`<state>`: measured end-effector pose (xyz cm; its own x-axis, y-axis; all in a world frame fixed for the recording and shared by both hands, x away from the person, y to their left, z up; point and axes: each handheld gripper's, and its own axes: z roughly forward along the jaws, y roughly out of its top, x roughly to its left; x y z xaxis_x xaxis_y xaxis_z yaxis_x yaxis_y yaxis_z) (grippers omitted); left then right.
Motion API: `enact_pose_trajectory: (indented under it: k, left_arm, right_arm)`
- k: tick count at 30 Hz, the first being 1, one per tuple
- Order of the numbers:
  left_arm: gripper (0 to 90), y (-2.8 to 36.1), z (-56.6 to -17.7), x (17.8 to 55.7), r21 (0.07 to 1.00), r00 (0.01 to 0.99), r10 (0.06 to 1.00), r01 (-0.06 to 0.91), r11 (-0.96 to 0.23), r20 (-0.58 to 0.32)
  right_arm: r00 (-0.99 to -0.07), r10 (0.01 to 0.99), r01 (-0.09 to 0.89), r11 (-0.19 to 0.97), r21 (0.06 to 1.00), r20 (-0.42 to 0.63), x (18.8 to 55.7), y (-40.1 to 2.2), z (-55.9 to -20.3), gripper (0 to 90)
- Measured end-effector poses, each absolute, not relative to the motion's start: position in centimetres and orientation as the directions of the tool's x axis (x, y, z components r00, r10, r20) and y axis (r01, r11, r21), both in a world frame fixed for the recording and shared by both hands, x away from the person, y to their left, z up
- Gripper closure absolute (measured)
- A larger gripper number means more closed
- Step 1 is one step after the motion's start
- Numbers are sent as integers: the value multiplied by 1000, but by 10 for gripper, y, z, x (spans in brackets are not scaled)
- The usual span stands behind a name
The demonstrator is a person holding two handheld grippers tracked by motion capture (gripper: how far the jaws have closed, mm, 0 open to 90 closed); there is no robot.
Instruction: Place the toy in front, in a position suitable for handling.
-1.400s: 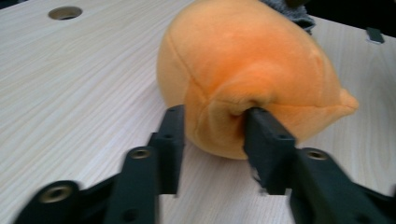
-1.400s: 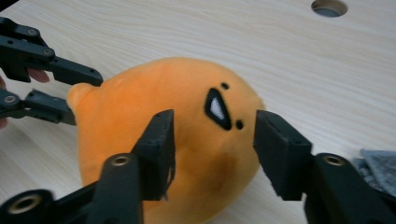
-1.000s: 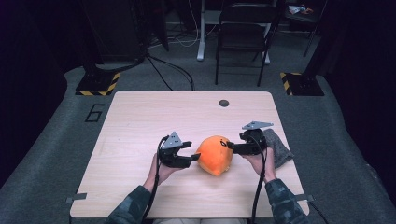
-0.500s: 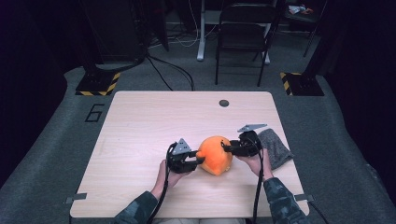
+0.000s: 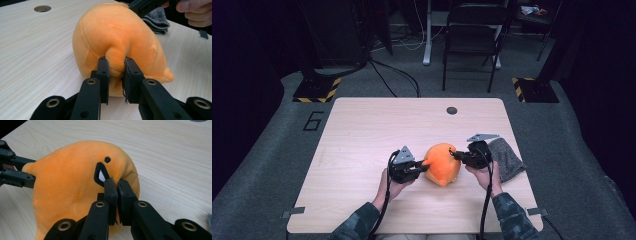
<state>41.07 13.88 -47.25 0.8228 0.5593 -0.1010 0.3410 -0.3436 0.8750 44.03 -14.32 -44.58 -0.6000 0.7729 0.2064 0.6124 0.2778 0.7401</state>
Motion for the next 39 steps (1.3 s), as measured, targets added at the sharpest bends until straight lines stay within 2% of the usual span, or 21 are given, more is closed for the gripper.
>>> enact_pose_trajectory:
  k: [10, 19, 28, 33, 37, 39]
  left_arm:
    - [772, 151, -456, 426, 881, 841, 525, 342, -326, -132]
    - [774, 147, -451, 440, 875, 857, 493, 347, -338, -150]
    - [773, 147, -461, 456, 847, 854, 485, 390, -361, -187]
    - [767, 145, -479, 462, 826, 830, 509, 442, -350, -228]
    - [731, 144, -479, 461, 829, 828, 520, 431, -355, -208]
    - [664, 144, -477, 460, 832, 823, 533, 429, -352, -198]
  right_arm:
    - [-561, 805, 608, 242, 756, 194, 424, -138, -427, 875]
    - [-522, 832, 607, 206, 768, 189, 409, -141, -424, 876]
    - [-506, 842, 621, 205, 756, 187, 403, -137, -435, 874]
    - [-491, 847, 656, 206, 726, 204, 408, -133, -456, 870]
    - [-486, 849, 657, 198, 727, 208, 409, -134, -455, 840]
    - [-484, 849, 655, 190, 732, 213, 409, -135, -455, 799]
